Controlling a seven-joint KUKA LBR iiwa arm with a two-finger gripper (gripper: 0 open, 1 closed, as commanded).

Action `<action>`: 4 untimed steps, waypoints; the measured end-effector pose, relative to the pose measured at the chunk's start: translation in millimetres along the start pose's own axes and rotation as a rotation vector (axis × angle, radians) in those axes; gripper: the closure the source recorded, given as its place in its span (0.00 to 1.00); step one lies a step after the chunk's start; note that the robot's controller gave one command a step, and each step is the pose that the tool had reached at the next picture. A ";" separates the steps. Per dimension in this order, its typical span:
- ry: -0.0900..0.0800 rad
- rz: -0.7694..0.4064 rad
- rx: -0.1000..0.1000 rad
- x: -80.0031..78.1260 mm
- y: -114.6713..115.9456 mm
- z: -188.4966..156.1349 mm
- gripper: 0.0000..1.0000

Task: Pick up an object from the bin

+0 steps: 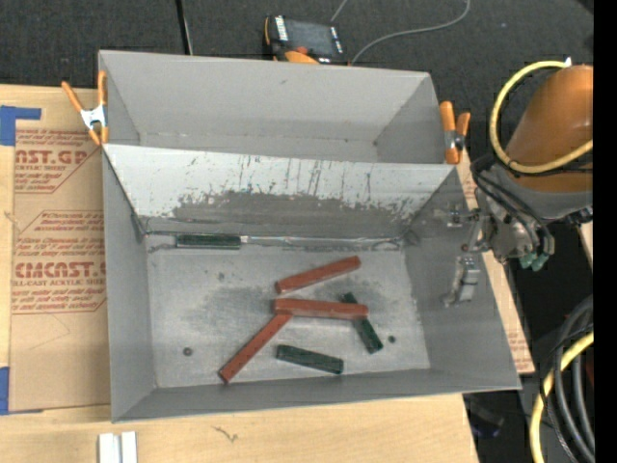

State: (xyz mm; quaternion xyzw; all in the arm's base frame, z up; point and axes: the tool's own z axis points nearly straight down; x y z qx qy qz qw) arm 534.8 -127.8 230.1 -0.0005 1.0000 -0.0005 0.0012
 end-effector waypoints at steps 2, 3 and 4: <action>0.001 -0.491 -0.003 -46.0 108.9 160.2 0.00; -0.006 -0.489 -0.001 -47.8 108.5 158.4 1.00; -0.010 -0.489 0.001 -55.3 120.5 -1.5 1.00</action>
Offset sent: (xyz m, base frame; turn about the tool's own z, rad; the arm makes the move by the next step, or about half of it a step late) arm 0.0552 0.0696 -0.1300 -0.3095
